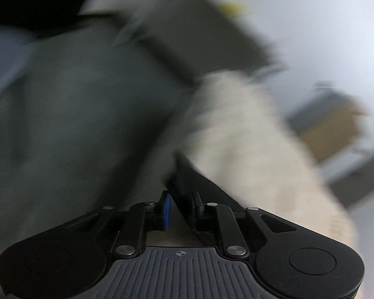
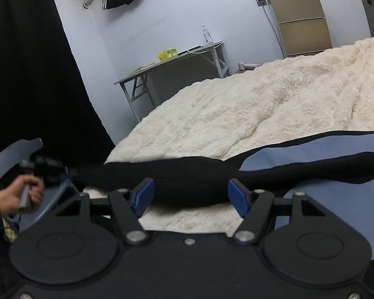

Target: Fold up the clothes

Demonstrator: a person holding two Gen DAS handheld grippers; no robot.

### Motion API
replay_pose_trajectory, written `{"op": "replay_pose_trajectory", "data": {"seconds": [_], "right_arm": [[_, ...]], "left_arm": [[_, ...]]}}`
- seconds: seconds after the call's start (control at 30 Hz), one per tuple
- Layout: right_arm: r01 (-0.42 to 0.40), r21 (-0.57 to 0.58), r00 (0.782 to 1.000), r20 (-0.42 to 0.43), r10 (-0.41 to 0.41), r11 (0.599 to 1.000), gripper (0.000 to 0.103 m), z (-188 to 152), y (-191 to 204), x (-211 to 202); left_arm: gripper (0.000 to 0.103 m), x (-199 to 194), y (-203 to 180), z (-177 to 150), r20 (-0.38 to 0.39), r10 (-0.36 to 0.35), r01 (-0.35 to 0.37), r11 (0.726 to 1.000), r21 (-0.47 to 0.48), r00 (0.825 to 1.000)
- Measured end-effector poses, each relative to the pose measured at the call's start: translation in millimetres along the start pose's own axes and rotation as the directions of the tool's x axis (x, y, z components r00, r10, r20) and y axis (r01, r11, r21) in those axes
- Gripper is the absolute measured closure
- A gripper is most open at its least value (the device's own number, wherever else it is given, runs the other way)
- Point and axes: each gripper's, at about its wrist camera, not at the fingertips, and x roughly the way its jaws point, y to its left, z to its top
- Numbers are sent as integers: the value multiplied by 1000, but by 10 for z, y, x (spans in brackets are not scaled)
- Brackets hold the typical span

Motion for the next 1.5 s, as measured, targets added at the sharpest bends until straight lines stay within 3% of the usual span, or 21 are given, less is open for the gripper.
{"op": "replay_pose_trajectory", "data": {"seconds": [0.07,0.13,0.2,0.3,0.43,0.53,0.67,0.73,0.8,0.83,0.87,0.93,1.0,1.07,1.13,1.23,1.27,1.33,1.4,1.47,1.5], "right_arm": [[-8,2,1000,-8,8,1000,38,-4,3,10],[-17,5,1000,-19,17,1000,38,-8,5,23],[-26,9,999,-29,26,1000,38,-12,7,37],[-37,-10,998,-44,37,999,37,-29,53,72],[-41,-44,997,-64,38,998,37,-41,129,103],[-37,-13,999,-40,37,999,37,82,97,-59],[-19,13,999,-48,19,1000,32,463,-123,-537],[28,-47,995,-93,-32,998,14,662,-283,-836],[108,-101,984,-130,-121,989,10,778,-479,-1108],[144,-106,977,-143,-158,984,10,799,-577,-1209],[192,-84,965,-165,-204,978,10,797,-765,-1366],[279,-57,940,-185,-285,959,10,696,-1074,-1638],[331,-108,923,-169,-345,938,10,599,-1160,-1772],[381,-287,886,-159,-436,879,10,409,-1179,-1928],[393,-350,844,-229,-485,850,10,294,-1262,-1952],[373,-201,834,-356,-422,906,13,232,-1474,-1907],[360,-91,851,-376,-367,928,13,204,-1592,-1888],[345,71,874,-387,-293,936,15,157,-1784,-1817],[360,146,868,-415,-273,921,20,104,-1931,-1641],[368,133,851,-446,-276,920,25,64,-1975,-1494],[372,124,838,-470,-276,920,53,42,-1989,-1412]], "left_arm": [[62,-159,237,-119,37,-44,48,992,-115,998],[52,-431,286,-273,47,-125,131,982,-135,991],[39,-730,265,-445,47,-153,158,978,-136,987],[24,-1111,134,-794,85,-261,270,956,-113,962],[21,-1394,-157,-1408,124,-331,333,943,8,935],[21,-1357,-273,-1722,153,-360,361,932,21,920],[20,-1070,-537,-2028,43,-377,369,920,133,925],[20,-1097,-567,-2116,-6,-391,385,904,183,920],[20,-1093,-553,-2233,-87,-437,445,873,198,895],[20,-1065,-563,-2242,-95,-442,452,871,192,892],[20,-1038,-580,-2315,-154,-485,506,849,153,861],[13,-965,-646,-2464,-223,-506,543,826,153,833],[6,-1067,-704,-2560,-254,-495,543,820,181,831],[4,-1011,-771,-2673,-310,-484,553,810,195,818],[4,-955,-796,-2769,-360,-484,566,806,173,798],[3,-810,-822,-2930,-437,-495,589,802,102,751],[3,-726,-863,-3004,-470,-495,597,797,88,731],[3,-515,-1095,-3161,-539,-450,614,771,168,712],[3,-403,-1186,-3241,-500,-474,614,774,156,724],[7,-310,-1250,-3315,-444,-514,612,784,105,734],[12,-286,-1274,-3365,-377,-541,600,798,54,752]]}}
